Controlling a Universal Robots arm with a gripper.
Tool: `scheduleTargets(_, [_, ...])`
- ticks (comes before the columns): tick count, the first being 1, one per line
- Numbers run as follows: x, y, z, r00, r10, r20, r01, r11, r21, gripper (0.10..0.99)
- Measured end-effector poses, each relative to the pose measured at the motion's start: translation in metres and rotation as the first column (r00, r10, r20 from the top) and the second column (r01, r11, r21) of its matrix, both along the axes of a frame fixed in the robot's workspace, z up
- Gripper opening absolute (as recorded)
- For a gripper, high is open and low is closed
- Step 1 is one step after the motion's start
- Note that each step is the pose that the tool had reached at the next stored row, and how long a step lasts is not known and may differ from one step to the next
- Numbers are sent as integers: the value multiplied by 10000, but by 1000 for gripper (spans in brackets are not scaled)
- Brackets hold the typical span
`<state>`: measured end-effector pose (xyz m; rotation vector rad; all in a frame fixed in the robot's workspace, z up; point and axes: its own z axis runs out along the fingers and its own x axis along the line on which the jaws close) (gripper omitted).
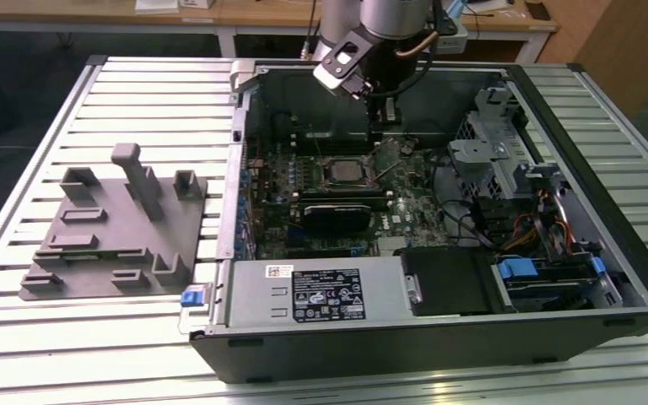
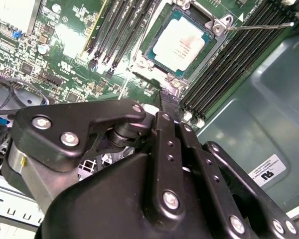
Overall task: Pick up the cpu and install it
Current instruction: 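Close the cpu cover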
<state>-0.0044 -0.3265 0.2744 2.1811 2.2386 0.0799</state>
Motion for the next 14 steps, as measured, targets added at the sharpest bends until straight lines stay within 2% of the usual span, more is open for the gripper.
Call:
scheduleTargets(4, [8, 0, -3, 10000, -1, 0, 1, 10000, 1, 106])
scheduleTargets(14, [139, 3, -35, 10000, -15, 1, 15, 10000, 1, 106])
